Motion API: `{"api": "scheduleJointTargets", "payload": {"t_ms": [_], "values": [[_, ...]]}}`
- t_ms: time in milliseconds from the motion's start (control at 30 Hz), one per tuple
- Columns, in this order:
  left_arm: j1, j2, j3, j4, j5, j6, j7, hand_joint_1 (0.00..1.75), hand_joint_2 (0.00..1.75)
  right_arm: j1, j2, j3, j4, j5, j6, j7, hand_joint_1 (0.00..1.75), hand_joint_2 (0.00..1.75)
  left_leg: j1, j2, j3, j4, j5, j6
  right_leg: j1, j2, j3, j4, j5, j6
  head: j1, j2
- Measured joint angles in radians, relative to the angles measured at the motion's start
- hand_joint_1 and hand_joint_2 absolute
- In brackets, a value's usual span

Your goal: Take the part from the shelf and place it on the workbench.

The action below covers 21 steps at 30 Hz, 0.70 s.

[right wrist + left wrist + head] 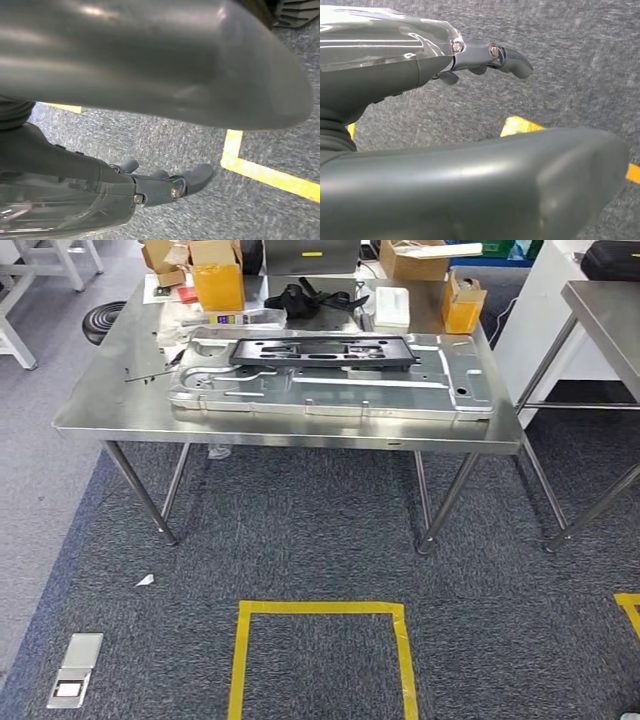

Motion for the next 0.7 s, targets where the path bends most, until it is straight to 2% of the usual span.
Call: {"api": "scheduleJointTargets", "payload": {"t_ms": [33,100,133,167,200,233,267,300,333,367,400,433,467,500,533,600,633,700], "values": [[0.001,0.0,-0.001,0.0,0.0,-0.002,0.0,0.0,0.0,0.001,0.0,-0.003,0.001,-0.001,0.003,-0.001,0.0,0.0,0.0,0.0,-0.012,0.041,-0.047,-0.002,-0.001,-0.004,-0.014,0.001,0.012,-0.008,-0.001,0.0],[0.001,0.001,-0.003,0.0,0.0,-0.004,0.001,0.0,0.0,0.002,0.0,-0.008,0.002,0.0,0.01,-0.002,0.0,0.0,-0.001,0.0,-0.041,0.167,-0.143,-0.003,0.005,-0.008,-0.047,0.011,0.03,-0.016,-0.002,0.0],[0.001,0.001,-0.003,0.0,0.0,-0.003,0.001,0.0,0.0,0.003,0.001,-0.01,0.003,0.001,0.012,-0.002,0.0,0.0,-0.002,0.0,-0.048,0.225,-0.162,-0.004,0.008,-0.009,-0.066,0.018,0.039,-0.018,-0.002,0.0],[0.0,0.001,-0.003,0.0,0.0,-0.002,0.001,0.0,0.0,0.003,0.001,-0.011,0.003,0.003,0.014,-0.002,0.0,0.0,-0.003,0.0,-0.043,0.259,-0.157,-0.003,0.01,-0.009,-0.086,0.026,0.046,-0.018,-0.002,0.0],[0.0,0.001,-0.003,0.0,0.0,-0.001,0.002,0.0,0.0,0.002,0.002,-0.012,0.003,0.005,0.016,-0.001,0.0,0.0,-0.003,0.0,-0.024,0.263,-0.131,-0.002,0.011,-0.009,-0.105,0.035,0.053,-0.017,-0.002,0.0],[-0.001,0.001,-0.003,0.0,0.0,0.0,0.004,0.0,0.0,0.002,0.002,-0.013,0.004,0.008,0.016,-0.001,0.0,0.0,-0.004,0.0,0.01,0.231,-0.099,0.0,0.012,-0.009,-0.124,0.045,0.059,-0.015,-0.002,0.0],[-0.002,0.001,-0.003,0.0,0.0,0.001,0.008,0.0,0.0,0.002,0.002,-0.013,0.004,0.011,0.017,0.0,0.0,0.0,-0.004,0.0,0.058,0.173,-0.078,0.002,0.012,-0.009,-0.139,0.055,0.063,-0.013,-0.002,0.0],[-0.003,0.001,-0.003,0.0,0.0,0.001,0.012,0.0,0.0,0.002,0.002,-0.013,0.004,0.014,0.017,0.002,0.0,0.0,-0.005,0.0,0.112,0.099,-0.072,0.005,0.014,-0.009,-0.153,0.067,0.066,-0.01,-0.002,0.0],[-0.005,0.001,-0.002,0.0,0.0,0.002,0.017,0.0,0.0,0.002,0.003,-0.013,0.004,0.016,0.017,0.003,0.0,0.0,-0.006,0.0,0.155,0.034,-0.082,0.009,0.015,-0.009,-0.164,0.079,0.069,-0.005,-0.002,0.0],[-0.006,0.002,-0.002,0.0,0.0,0.003,0.021,0.0,0.0,0.002,0.003,-0.014,0.004,0.018,0.018,0.005,0.0,0.0,-0.007,0.0,0.183,-0.013,-0.097,0.012,0.017,-0.009,-0.173,0.088,0.073,-0.001,-0.002,0.0],[-0.008,0.002,-0.001,0.0,0.0,0.004,0.025,0.0,0.0,0.002,0.003,-0.014,0.004,0.019,0.018,0.005,0.0,0.0,-0.009,-0.001,0.193,-0.038,-0.106,0.017,0.018,-0.009,-0.181,0.094,0.079,0.005,-0.002,0.0],[-0.007,0.001,-0.001,0.0,0.0,0.006,0.031,0.0,0.0,0.002,0.002,-0.016,0.005,0.021,0.018,0.006,0.0,0.0,-0.007,0.0,0.189,-0.043,-0.107,0.023,0.018,-0.008,-0.188,0.096,0.084,0.011,-0.002,0.0],[-0.007,0.0,0.0,0.0,0.0,0.008,0.035,0.0,0.0,0.002,0.001,-0.017,0.005,0.023,0.018,0.006,0.0,0.0,-0.006,0.001,0.183,-0.044,-0.103,0.029,0.017,-0.006,-0.194,0.1,0.083,0.017,-0.002,0.0],[-0.006,-0.001,0.0,0.0,0.0,0.01,0.039,0.0,0.0,0.002,0.0,-0.018,0.005,0.025,0.019,0.007,0.0,0.0,-0.003,0.001,0.176,-0.045,-0.096,0.036,0.015,-0.005,-0.202,0.116,0.068,0.023,-0.001,0.0],[-0.005,-0.002,0.001,0.0,0.0,0.012,0.042,0.0,0.0,0.003,0.0,-0.019,0.006,0.028,0.019,0.008,0.0,0.0,-0.001,0.002,0.169,-0.046,-0.088,0.041,0.012,-0.003,-0.216,0.15,0.04,0.03,-0.001,0.0],[-0.004,-0.002,0.003,0.001,0.0,0.015,0.045,0.0,0.0,0.005,0.0,-0.019,0.007,0.033,0.02,0.008,0.0,0.0,-0.001,0.003,0.155,-0.045,-0.077,0.046,0.002,-0.001,-0.26,0.274,-0.036,0.044,-0.001,0.0],[-0.003,-0.002,0.005,0.001,0.0,0.016,0.048,0.0,0.0,0.006,0.0,-0.019,0.008,0.036,0.02,0.008,0.0,0.0,-0.002,0.004,0.149,-0.045,-0.072,0.046,-0.002,-0.001,-0.278,0.334,-0.063,0.048,-0.001,0.0],[-0.002,-0.002,0.008,0.0,0.0,0.016,0.052,0.0,0.0,0.006,0.0,-0.019,0.009,0.04,0.02,0.006,0.0,0.0,-0.003,0.005,0.143,-0.044,-0.066,0.045,-0.006,-0.001,-0.286,0.383,-0.076,0.053,-0.001,0.0]]}}
